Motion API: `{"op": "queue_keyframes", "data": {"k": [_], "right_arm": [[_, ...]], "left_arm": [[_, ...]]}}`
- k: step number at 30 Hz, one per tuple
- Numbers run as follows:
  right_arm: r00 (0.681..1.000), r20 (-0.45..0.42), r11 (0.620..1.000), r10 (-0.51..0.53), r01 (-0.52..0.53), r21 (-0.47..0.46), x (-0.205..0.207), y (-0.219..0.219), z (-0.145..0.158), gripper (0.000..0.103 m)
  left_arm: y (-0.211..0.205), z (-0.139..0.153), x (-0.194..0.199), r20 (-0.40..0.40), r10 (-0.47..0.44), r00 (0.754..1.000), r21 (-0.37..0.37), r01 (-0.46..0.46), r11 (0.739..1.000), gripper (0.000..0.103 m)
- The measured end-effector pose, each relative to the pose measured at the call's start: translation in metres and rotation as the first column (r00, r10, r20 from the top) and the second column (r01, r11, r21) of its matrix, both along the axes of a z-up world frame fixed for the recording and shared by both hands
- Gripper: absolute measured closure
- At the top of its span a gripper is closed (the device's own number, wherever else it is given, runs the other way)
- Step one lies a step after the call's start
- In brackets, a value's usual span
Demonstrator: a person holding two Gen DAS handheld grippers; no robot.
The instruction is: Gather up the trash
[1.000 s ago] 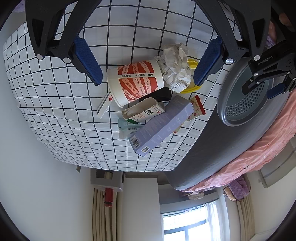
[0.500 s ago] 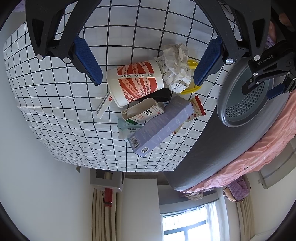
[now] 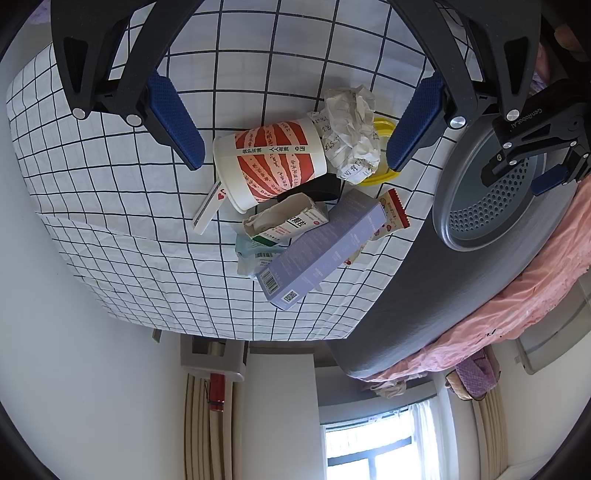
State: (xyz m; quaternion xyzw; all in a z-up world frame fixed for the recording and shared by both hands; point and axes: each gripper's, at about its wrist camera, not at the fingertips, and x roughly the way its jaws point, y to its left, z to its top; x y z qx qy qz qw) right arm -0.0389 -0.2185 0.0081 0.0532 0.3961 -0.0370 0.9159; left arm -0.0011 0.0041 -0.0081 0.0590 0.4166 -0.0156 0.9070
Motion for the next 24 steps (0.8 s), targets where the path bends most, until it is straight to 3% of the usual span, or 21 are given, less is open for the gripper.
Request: {"op": "queue_keyframes", "data": {"k": [24], "right_arm": [[0.999,-0.035,0.999,-0.007,0.008,0.04,-0.005,-0.021,-0.01,0.006]], "left_arm": [[-0.004,-0.013,-0.004,-0.031,-0.027,0.999,-0.008,0.027,1.0,0.015]]}}
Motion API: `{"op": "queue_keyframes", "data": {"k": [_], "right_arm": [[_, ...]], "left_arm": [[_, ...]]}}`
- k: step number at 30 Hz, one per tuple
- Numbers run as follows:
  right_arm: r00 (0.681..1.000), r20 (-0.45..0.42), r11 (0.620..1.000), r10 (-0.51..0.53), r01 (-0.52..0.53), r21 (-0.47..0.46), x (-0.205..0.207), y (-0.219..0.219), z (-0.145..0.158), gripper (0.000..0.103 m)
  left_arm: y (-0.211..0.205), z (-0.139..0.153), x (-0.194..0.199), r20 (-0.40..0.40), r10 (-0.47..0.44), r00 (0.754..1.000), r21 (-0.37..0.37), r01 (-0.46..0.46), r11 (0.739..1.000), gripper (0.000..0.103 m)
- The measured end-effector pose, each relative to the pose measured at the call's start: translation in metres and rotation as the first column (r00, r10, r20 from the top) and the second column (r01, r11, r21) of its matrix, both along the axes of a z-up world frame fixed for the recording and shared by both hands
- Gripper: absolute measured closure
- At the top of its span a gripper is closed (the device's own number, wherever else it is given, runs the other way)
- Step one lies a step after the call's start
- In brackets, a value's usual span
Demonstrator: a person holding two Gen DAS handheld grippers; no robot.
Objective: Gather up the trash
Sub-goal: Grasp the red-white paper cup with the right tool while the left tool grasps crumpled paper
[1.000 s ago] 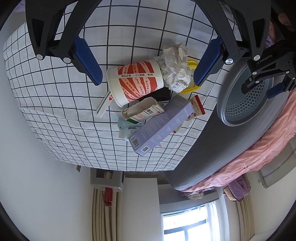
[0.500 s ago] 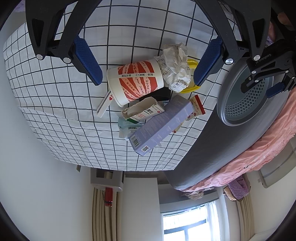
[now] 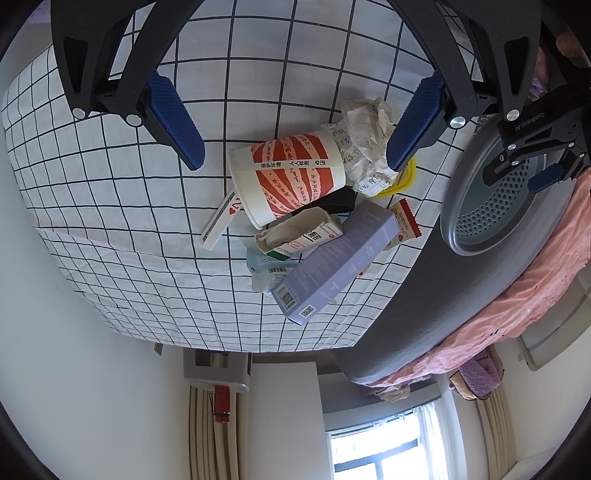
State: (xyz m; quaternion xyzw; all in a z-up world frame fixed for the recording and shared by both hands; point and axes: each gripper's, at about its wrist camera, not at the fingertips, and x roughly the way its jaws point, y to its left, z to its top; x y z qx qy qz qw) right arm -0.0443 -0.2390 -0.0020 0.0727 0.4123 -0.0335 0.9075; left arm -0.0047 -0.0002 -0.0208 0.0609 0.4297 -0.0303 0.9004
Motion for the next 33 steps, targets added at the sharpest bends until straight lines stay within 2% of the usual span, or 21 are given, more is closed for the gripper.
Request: {"op": "queue_keyframes", "data": {"k": [8,16,26,33], "right_arm": [[0.999,-0.039,0.999,-0.005,0.006,0.031,-0.001,-0.019,-0.01,0.006],[0.991,-0.123,0.997,0.046,-0.038,0.07,0.022,-0.031,-0.025,0.006],[0.972,-0.191,0.991,0.133,-0.131,0.023,0.051,-0.016,-0.035,0.006],[0.964,-0.221,0.987,0.151,-0.159,-0.018,0.057,-0.008,-0.044,0.006]], "left_arm": [[-0.017,-0.004,-0.001,-0.008,-0.025,1.0,0.012,0.025,1.0,0.015],[-0.021,-0.002,0.001,-0.011,-0.034,0.999,-0.004,0.034,0.999,0.015],[-0.02,-0.002,0.002,-0.015,-0.032,0.999,-0.009,0.032,0.999,0.015],[-0.021,-0.003,0.003,-0.021,-0.032,0.999,-0.01,0.032,0.999,0.015]]}}
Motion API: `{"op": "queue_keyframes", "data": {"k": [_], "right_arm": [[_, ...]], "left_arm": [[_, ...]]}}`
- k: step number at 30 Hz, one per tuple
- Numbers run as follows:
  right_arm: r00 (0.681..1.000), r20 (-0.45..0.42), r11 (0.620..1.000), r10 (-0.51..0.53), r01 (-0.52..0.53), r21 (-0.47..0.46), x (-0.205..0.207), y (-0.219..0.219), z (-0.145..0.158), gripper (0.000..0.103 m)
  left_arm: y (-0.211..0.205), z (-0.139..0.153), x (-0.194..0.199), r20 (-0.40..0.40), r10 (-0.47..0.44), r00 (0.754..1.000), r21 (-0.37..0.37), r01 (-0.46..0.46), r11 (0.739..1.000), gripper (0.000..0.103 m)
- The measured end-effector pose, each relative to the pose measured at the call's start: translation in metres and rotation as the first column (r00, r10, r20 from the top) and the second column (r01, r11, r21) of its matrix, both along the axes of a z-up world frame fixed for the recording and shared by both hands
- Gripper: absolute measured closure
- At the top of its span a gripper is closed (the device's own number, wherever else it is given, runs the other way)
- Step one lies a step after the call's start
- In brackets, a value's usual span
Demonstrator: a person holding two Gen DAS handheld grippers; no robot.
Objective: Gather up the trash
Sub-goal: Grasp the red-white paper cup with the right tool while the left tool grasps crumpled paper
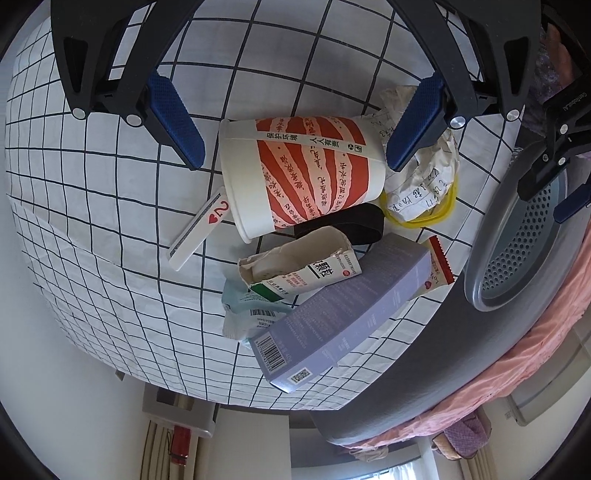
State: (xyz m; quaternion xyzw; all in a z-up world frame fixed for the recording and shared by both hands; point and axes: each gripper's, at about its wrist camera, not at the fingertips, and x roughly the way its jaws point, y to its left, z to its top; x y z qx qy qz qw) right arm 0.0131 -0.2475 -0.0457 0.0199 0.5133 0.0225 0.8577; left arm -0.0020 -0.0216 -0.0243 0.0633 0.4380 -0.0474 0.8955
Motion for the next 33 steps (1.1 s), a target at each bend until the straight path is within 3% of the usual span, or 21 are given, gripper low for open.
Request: {"op": "queue_keyframes", "data": {"k": [5,8,13,20,33], "right_arm": [[1.0,0.016,1.0,0.006,-0.006,-0.02,0.001,0.002,-0.001,0.008],[1.0,0.025,1.0,0.008,-0.008,-0.018,0.0,0.002,-0.001,0.02],[0.999,0.032,1.0,0.006,-0.006,-0.002,-0.002,0.002,-0.001,0.021],[0.997,0.066,0.995,-0.041,0.035,0.093,-0.011,-0.012,0.01,0.021],[0.985,0.117,0.984,-0.124,0.107,0.142,-0.033,-0.045,0.027,0.021]], "left_arm": [[0.0,-0.002,0.001,-0.012,-0.008,1.0,-0.009,0.008,1.0,0.015],[-0.001,-0.003,0.001,-0.019,-0.014,1.0,-0.009,0.014,1.0,0.015],[-0.002,-0.003,-0.002,-0.017,-0.023,1.0,-0.012,0.023,1.0,0.015],[-0.007,0.001,-0.008,0.007,-0.049,0.999,-0.014,0.049,0.999,0.015],[-0.048,0.01,-0.027,-0.014,-0.136,0.991,-0.094,0.134,0.987,0.015]]}}
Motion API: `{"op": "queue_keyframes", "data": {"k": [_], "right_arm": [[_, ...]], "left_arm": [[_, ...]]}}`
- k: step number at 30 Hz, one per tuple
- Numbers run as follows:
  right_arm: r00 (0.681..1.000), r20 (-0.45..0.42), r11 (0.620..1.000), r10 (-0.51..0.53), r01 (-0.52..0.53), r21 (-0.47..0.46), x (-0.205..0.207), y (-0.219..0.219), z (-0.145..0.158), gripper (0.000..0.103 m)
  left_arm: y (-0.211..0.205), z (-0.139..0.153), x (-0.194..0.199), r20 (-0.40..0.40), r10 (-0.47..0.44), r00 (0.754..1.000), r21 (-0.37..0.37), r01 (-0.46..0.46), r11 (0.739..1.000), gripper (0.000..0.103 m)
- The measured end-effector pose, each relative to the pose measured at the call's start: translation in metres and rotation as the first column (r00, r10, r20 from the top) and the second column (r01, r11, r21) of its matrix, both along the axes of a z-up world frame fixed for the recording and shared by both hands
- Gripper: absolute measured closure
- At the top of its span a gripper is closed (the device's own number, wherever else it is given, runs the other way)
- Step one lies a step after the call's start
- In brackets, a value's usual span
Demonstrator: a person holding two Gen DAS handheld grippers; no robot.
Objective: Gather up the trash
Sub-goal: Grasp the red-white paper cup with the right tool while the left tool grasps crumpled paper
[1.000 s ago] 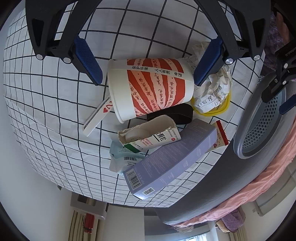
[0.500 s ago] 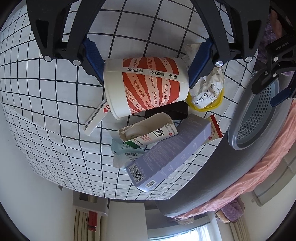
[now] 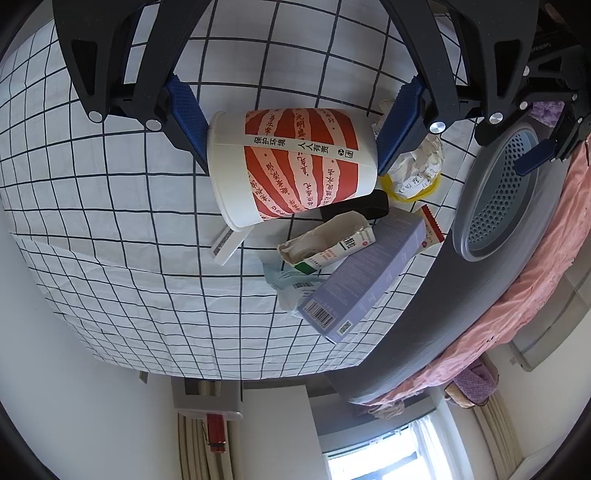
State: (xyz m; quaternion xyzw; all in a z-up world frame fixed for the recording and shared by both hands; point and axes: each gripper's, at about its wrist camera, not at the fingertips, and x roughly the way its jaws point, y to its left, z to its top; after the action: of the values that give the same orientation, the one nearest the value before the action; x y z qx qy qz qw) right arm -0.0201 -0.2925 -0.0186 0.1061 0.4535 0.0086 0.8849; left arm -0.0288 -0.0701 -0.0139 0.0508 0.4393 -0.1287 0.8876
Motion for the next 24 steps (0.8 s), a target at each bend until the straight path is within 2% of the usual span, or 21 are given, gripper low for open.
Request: {"op": "queue_keyframes", "data": {"k": [11,21,23,24], "right_arm": [[0.995,0.018,0.995,-0.098,0.097,0.031,-0.013,-0.041,0.005,0.021],[0.994,0.02,0.994,-0.104,0.103,0.045,-0.017,-0.048,0.003,0.021],[0.995,0.021,0.994,-0.102,0.101,0.044,-0.017,-0.047,0.004,0.021],[0.995,0.021,0.994,-0.1,0.099,0.044,-0.017,-0.046,0.003,0.021]], "left_arm": [[-0.047,-0.018,-0.002,-0.044,-0.05,0.998,0.027,0.051,0.998,0.015],[-0.064,-0.035,0.011,-0.034,-0.042,0.999,0.079,0.045,0.996,0.016],[-0.064,-0.034,0.011,-0.026,-0.049,0.998,0.072,0.051,0.996,0.02],[-0.064,-0.034,0.011,-0.027,-0.056,0.998,0.065,0.057,0.996,0.031]]}}
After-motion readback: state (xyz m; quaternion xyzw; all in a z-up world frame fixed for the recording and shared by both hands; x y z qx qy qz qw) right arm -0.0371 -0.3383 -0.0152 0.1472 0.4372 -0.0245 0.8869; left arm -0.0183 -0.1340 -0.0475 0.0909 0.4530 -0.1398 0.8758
